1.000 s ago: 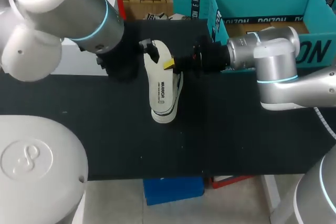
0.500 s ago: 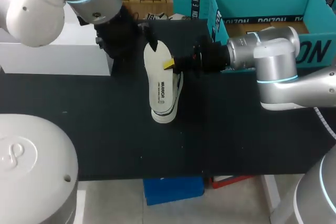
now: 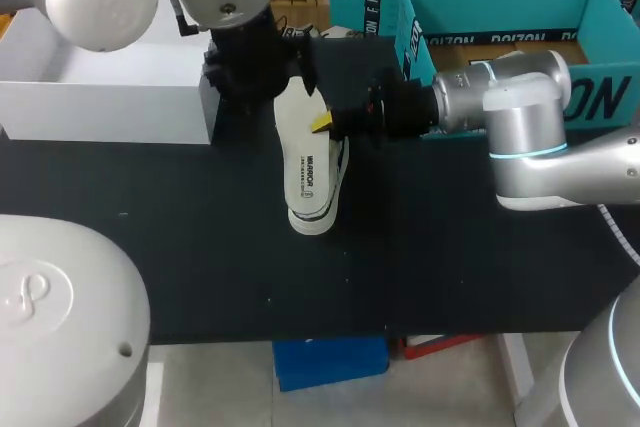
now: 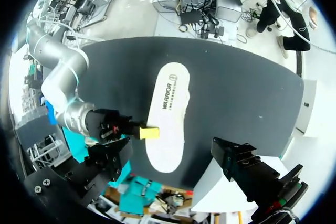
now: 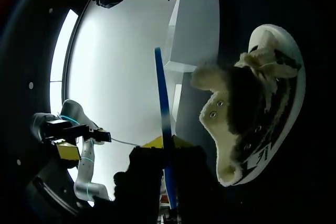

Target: Take the shoe out of the shoebox, open the shoe tongue, remove and reinsert the insole, then place the shoe into the shoebox

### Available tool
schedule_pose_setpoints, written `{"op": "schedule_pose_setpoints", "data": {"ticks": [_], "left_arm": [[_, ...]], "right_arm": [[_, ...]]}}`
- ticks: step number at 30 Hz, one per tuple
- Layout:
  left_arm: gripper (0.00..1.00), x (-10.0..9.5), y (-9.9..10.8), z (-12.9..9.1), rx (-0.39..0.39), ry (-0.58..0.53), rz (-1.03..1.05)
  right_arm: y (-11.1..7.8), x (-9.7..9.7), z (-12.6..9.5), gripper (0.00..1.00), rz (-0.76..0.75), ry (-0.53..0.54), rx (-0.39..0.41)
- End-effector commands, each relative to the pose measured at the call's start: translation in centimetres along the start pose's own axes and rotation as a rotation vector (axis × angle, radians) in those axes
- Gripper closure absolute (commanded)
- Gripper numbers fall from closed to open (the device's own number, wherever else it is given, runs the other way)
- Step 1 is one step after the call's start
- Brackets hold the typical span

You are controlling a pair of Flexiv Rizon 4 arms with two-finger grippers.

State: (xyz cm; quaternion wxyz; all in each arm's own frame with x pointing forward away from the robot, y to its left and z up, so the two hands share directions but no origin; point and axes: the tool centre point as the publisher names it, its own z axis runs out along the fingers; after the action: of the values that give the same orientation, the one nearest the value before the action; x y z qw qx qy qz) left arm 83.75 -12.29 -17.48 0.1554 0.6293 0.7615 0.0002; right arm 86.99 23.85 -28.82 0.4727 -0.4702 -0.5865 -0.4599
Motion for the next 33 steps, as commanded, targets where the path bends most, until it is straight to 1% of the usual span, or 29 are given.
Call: {"op": "schedule_pose_setpoints", "data": {"ticks": [1, 14, 21, 27, 33], "left_arm": [[0.00, -0.6, -0.7, 0.6, -0.003, 0.018, -0.002], [0.00, -2.2, -1.6, 2.2, 0.028, 0.010, 0.020], [0.00, -3.0, -2.3, 3.2, 0.048, 0.027, 0.054], [0.00, -3.4, -3.0, 3.0, 0.044, 0.033, 0.067], [0.00, -3.3, -3.8, 3.0, 0.037, 0.048, 0.075]], "right_arm": [[0.1, -0.1, 0.1, 1.00, 0.001, 0.000, 0.002], [0.1, -0.1, 0.1, 1.00, 0.001, 0.000, 0.002], [0.1, -0.1, 0.1, 1.00, 0.001, 0.000, 0.002], [0.1, -0.1, 0.1, 1.00, 0.001, 0.000, 0.002], [0.1, -0.1, 0.1, 1.00, 0.001, 0.000, 0.002]]}}
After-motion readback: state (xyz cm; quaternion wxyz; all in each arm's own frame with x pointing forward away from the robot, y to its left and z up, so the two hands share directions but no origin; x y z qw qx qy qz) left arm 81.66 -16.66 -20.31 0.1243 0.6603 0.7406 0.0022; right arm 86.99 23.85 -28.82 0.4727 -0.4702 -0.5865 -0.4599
